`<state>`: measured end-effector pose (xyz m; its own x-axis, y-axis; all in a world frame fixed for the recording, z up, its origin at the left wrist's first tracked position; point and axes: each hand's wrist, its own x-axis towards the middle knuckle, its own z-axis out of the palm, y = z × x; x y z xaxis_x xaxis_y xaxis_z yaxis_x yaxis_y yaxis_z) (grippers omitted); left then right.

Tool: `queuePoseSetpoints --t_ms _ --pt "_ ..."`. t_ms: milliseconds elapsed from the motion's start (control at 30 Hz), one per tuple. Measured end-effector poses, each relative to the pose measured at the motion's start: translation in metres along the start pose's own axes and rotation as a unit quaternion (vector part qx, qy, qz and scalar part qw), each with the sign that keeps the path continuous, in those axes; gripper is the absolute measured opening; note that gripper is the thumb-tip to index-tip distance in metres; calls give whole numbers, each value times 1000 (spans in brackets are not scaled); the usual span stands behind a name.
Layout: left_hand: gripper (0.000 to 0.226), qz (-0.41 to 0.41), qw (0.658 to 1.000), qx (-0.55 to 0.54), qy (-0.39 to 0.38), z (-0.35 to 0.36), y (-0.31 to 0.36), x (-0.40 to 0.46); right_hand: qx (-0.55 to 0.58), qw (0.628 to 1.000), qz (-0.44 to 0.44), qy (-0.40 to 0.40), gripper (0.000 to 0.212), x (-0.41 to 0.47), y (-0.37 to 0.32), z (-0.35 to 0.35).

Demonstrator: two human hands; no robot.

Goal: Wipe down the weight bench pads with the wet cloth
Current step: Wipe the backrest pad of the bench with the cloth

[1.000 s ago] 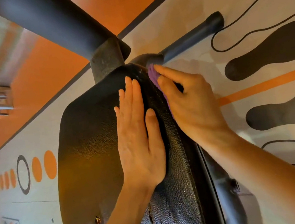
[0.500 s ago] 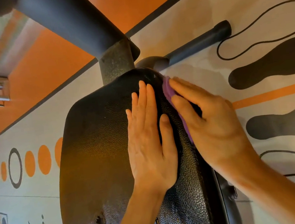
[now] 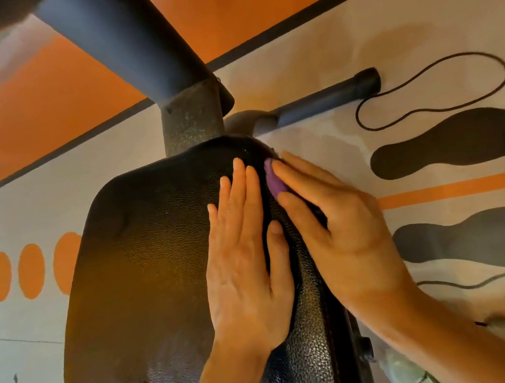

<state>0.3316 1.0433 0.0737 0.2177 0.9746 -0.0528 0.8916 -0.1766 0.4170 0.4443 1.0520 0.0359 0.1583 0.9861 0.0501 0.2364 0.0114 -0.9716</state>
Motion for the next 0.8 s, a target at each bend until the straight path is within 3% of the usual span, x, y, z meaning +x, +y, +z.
queuePoseSetpoints --t_ms 133,333,500,700,800 --pt "58 -13 1000 3 -4 -1 0 1 5 997 35 -67 33 62 -10 17" --pt "58 -22 998 -66 -14 -14 -9 6 41 997 66 -25 37 -4 -16 -14" --pt "59 -56 998 -4 24 -28 -59 40 -63 995 5 -71 27 80 -13 17" --pt "59 -58 997 37 47 -23 -69 47 -169 983 -48 -59 31 59 -22 7" --pt "58 -49 996 37 60 -23 -71 46 -260 958 -37 -114 26 94 -27 36"
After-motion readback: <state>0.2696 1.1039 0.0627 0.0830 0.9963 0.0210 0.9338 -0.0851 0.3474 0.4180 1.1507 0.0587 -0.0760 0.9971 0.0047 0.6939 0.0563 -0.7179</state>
